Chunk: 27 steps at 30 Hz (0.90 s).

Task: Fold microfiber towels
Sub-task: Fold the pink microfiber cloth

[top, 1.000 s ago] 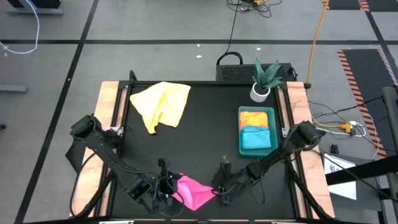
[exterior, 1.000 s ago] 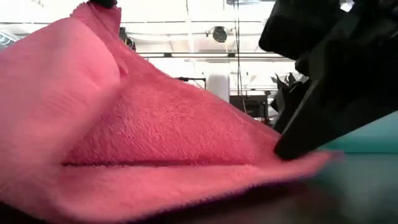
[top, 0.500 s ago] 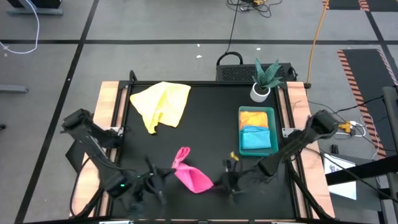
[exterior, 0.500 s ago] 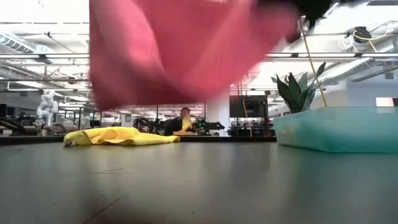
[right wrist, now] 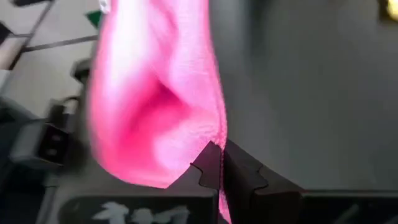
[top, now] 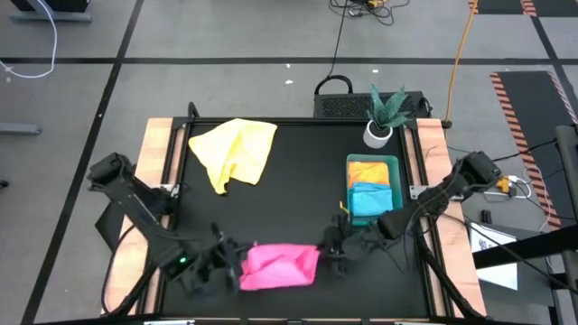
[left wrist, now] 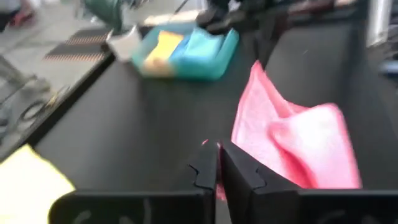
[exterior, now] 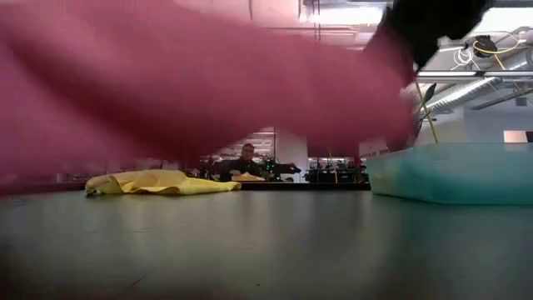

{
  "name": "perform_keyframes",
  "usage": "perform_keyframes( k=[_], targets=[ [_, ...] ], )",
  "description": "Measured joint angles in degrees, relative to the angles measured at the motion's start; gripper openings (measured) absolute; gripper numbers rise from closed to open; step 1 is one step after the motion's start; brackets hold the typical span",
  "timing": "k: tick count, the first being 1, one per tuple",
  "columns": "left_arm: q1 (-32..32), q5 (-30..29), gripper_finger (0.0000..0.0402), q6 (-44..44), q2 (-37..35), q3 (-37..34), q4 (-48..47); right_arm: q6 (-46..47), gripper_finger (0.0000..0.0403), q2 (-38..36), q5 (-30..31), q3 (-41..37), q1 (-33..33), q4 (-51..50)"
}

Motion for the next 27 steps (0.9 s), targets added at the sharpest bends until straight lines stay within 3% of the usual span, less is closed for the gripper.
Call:
perform_keyframes(
  k=[7,14,19,27],
  targets=[
    [8.1,7.3,0.0129,-0.6,-0.1,-7.7,2.1,2.7,0.0000,0.0,-6.6,-5.0,-5.1,0.3],
    [17.3,18.7,0.0225,7.3,-0.1,-12.6,6.7,2.9,0.0000,0.0,-6.7,-6.1,-5.7,0.2],
    [26.1,24.3,0.0229,8.1,-0.1,-17.7,13.2,2.7,0.0000,0.0,-6.7,-6.1,-5.0,0.2],
    [37.6,43.8,0.0173,14.2,-0.1,-28.1,33.9,2.6,0.0000,0.0,-6.7,-6.1,-5.0,0.3]
  ],
)
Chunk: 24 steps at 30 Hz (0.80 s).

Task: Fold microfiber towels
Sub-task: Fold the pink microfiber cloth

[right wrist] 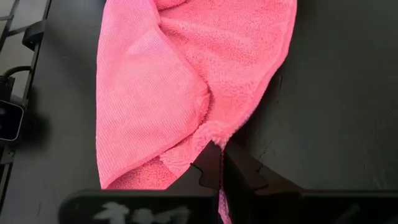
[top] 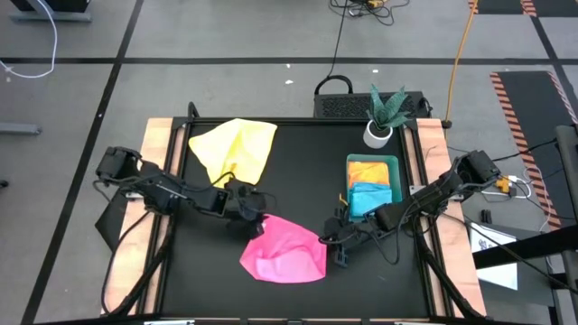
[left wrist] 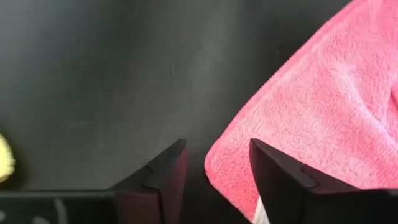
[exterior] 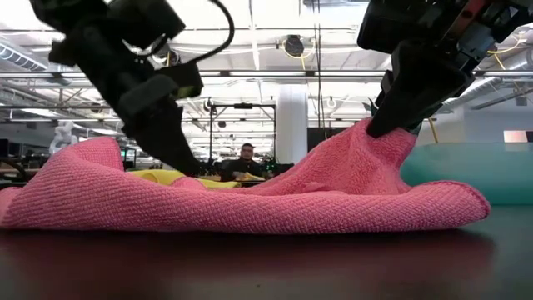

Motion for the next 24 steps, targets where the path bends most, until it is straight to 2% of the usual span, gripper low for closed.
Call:
perform_keyframes(
  k=[3,9,15,21,24],
  targets=[
    [0.5,1.9,0.0149,2.7,0.0,-2.8,4.3,0.0,0.0000,0.0,0.0,0.0,0.0,0.0],
    [0.2,0.5,0.0107,3.3,0.1,-7.2,11.7,0.0,0.0000,0.0,0.0,0.0,0.0,0.1],
    [0.2,0.5,0.0091,3.2,5.5,-8.4,20.5,0.0,0.0002,0.0,0.0,0.0,0.0,0.9],
    [-0.2,-1.6,0.0091,1.8,8.5,-7.9,19.7,-1.4,0.0003,0.0,0.0,0.0,0.0,1.2],
    [-0.9,-2.8,0.0065,3.2,7.6,-7.9,18.3,-3.5,0.0003,0.0,0.0,0.0,0.0,0.8]
  ],
)
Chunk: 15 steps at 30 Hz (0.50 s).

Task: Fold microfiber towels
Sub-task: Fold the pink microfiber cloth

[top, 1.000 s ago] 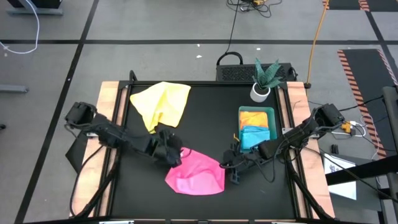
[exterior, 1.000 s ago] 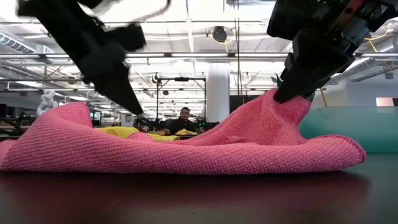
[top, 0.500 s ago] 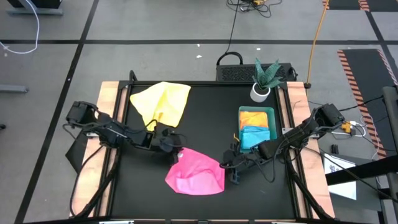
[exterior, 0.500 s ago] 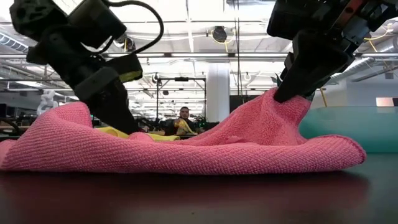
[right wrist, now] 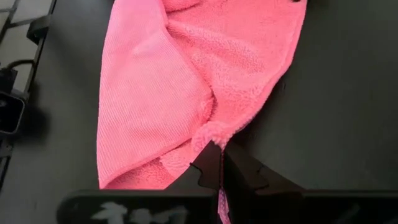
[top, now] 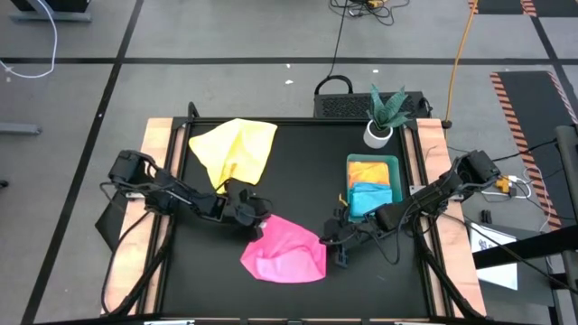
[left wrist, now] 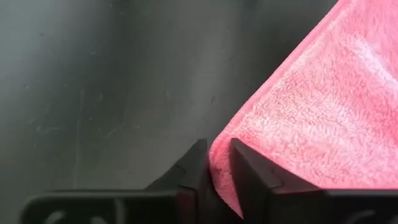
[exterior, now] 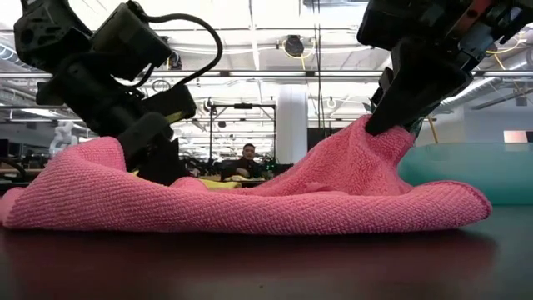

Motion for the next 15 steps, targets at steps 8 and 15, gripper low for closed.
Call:
perform_keyframes(
  k=[8,15],
  targets=[
    [-5.3,-14.9,0.0004,1.7,-9.8,-0.2,-10.3,-5.0,0.0004,0.0,11.4,0.0,-1.2,-3.5],
    [-10.6,-30.0,0.0004,-1.6,-15.0,-0.2,-16.4,-7.1,0.0028,0.0,18.5,0.0,-7.3,-6.9]
  ],
)
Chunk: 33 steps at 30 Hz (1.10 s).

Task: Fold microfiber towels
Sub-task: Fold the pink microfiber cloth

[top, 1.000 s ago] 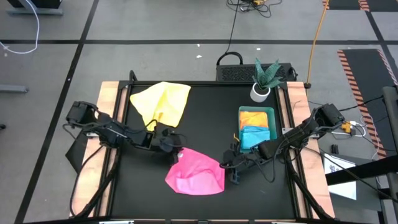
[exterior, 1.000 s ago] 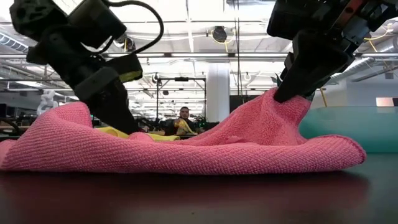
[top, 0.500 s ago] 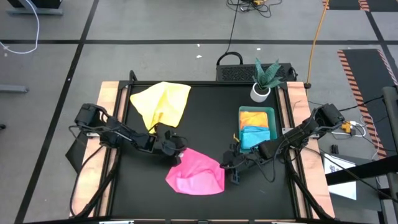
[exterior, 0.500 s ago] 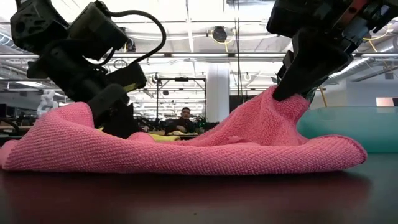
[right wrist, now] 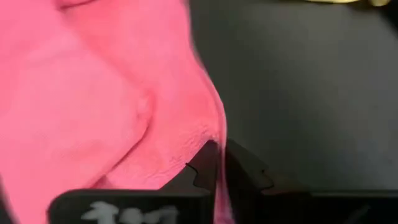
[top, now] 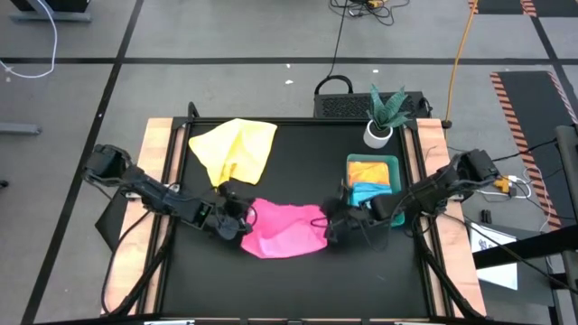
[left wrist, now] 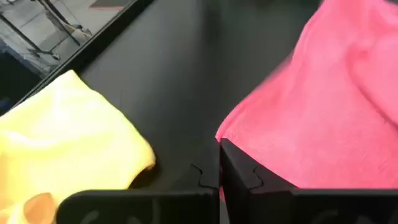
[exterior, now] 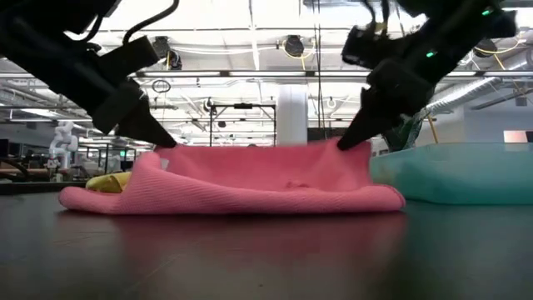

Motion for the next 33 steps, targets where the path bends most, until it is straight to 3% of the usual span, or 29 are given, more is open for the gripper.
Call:
perform_keyframes(
  k=[9,13,18,22,29,33],
  targets=[
    [-0.2,-6.2,0.0005,-9.4,1.4,0.0,-4.8,3.5,0.0111,-0.2,2.5,-0.1,-6.5,0.0],
    [0.9,-6.3,0.0003,-14.8,1.5,-0.9,-7.2,4.7,0.0114,-0.2,-0.4,-0.1,-6.2,1.0],
    [2.9,-6.2,0.0008,-20.5,1.5,-2.2,-10.1,4.1,0.0100,0.0,-9.6,-0.1,-3.9,6.5],
    [4.7,-2.6,0.0009,-19.3,1.4,-2.2,-10.7,0.3,0.0092,1.7,-13.3,-0.1,-1.7,12.9],
    [8.5,8.0,0.0099,-13.3,-1.9,-2.2,-12.2,-3.1,0.0091,10.6,-18.5,-0.1,-0.3,26.6],
    [9.3,9.3,0.0135,-17.2,-5.9,-2.2,-14.6,-1.1,0.0091,15.2,-16.5,-0.1,-0.7,30.1]
  ],
)
